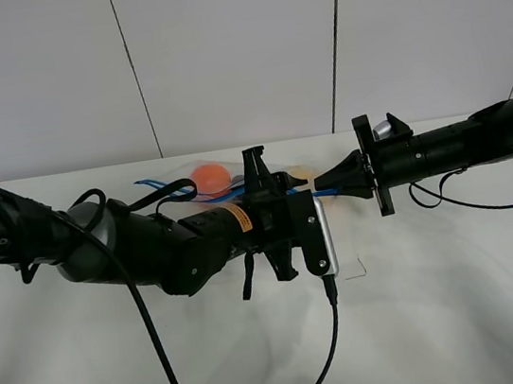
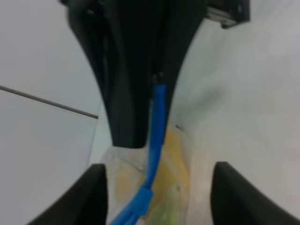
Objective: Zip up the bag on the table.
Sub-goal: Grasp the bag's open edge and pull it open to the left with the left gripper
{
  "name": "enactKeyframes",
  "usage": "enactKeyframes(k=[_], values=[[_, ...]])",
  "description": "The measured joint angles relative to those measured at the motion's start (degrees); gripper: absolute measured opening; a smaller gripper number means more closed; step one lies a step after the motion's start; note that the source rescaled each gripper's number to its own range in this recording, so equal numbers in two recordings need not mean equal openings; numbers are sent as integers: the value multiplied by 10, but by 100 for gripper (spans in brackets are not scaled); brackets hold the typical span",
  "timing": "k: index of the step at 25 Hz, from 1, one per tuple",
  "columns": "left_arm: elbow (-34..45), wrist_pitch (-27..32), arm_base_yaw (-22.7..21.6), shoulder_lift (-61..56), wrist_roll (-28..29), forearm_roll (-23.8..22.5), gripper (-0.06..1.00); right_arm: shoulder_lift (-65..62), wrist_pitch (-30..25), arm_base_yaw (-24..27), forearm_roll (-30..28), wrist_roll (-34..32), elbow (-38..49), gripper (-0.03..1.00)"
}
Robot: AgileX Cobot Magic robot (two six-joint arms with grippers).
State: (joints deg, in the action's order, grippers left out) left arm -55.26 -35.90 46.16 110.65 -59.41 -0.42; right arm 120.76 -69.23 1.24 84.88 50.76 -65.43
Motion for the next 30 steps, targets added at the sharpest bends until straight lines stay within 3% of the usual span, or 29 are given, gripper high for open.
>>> enactKeyframes(k=[8, 17, 26, 30], values=[[1, -15, 0, 1, -5, 4, 44, 0, 0, 0, 2, 0, 0, 0], [1, -36, -9, 12, -6, 4, 35, 0, 0, 0, 2, 0, 0, 0], [1, -36, -9, 12, -7, 4, 0, 0, 0, 0, 2, 0, 0, 0], [1, -36, -9, 12, -7, 4, 0, 0, 0, 0, 2, 0, 0, 0]])
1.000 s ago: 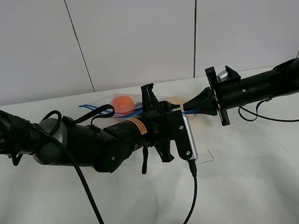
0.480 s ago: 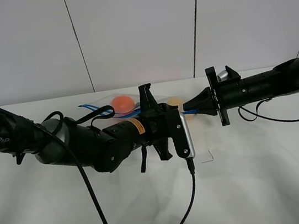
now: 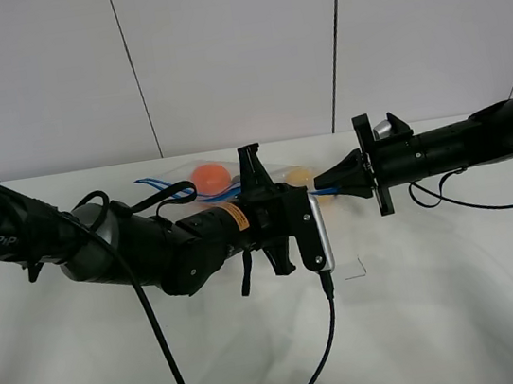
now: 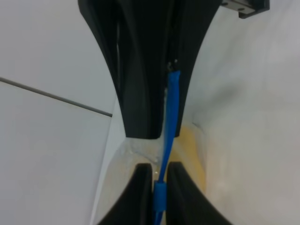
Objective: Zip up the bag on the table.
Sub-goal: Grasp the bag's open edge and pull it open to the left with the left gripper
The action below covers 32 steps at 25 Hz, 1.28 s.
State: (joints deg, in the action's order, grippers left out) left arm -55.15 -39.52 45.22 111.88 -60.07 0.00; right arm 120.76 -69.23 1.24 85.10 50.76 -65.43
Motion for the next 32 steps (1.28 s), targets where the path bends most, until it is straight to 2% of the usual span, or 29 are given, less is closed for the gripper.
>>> enactKeyframes(k=[3, 6, 11, 21, 32], values=[[0, 0, 0, 0, 0, 0, 0, 0, 0, 0, 1, 0, 0, 0], [0, -1, 0, 0, -4, 21, 0, 0, 0, 0, 4, 0, 0, 0], [0, -4, 0, -1, -51, 48, 0, 0, 1, 0, 10, 0, 0, 0], [0, -8, 1, -1, -105, 91, 0, 0, 2, -1, 12, 0, 0, 0], [50, -18, -60, -49, -110, 97, 0, 0, -1, -1, 11, -3, 0, 0]])
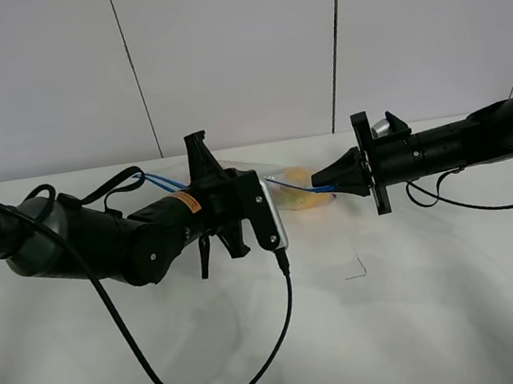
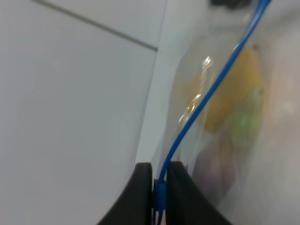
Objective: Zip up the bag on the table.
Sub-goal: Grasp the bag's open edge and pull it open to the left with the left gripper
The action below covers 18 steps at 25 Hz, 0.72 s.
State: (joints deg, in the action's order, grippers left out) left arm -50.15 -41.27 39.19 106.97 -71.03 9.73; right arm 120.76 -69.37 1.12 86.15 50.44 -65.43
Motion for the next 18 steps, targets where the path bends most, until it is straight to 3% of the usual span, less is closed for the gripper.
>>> enactKeyframes(k=[9, 18], values=[[45, -16, -55, -7, 0, -4, 0, 0, 0, 0, -2, -2, 0, 0], [107, -68, -120, -7, -1, -11, 0, 0, 0, 0, -11, -4, 0, 0]])
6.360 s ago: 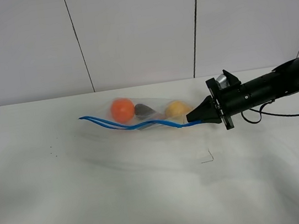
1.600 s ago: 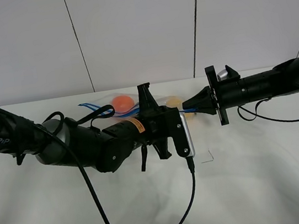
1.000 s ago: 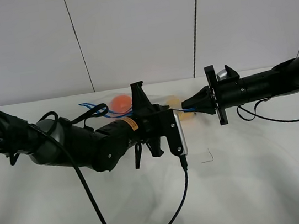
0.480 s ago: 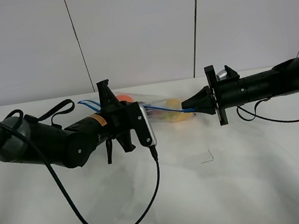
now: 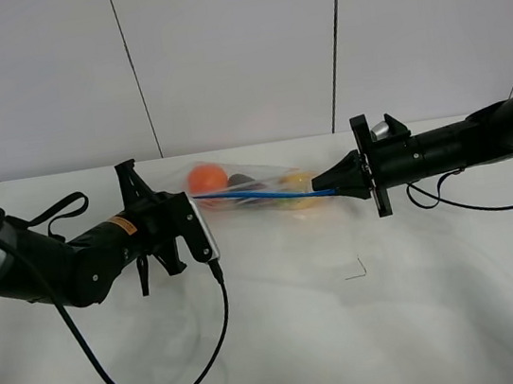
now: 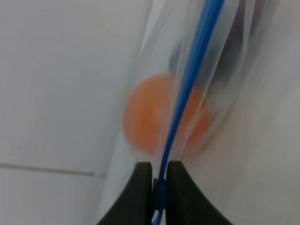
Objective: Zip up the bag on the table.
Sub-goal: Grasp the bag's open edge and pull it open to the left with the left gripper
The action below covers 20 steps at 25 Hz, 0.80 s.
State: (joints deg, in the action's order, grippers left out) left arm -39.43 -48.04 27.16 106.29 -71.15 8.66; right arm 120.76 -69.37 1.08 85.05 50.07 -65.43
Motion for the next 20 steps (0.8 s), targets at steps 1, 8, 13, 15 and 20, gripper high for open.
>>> enactKeyframes(k=[1, 8, 13, 15, 20], values=[[3, -3, -7, 0, 0, -2, 0, 0, 0, 0, 0, 0, 0, 0], [10, -14, -61, -3, 0, -8, 0, 0, 0, -4, 0, 0, 0, 0], [10, -14, -97, -3, 0, -1, 0, 0, 0, -4, 0, 0, 0, 0], [11, -14, -99, -3, 0, -6, 0, 0, 0, -4, 0, 0, 0, 0], [12, -16, -99, -3, 1, -10, 0, 0, 0, -4, 0, 0, 0, 0]])
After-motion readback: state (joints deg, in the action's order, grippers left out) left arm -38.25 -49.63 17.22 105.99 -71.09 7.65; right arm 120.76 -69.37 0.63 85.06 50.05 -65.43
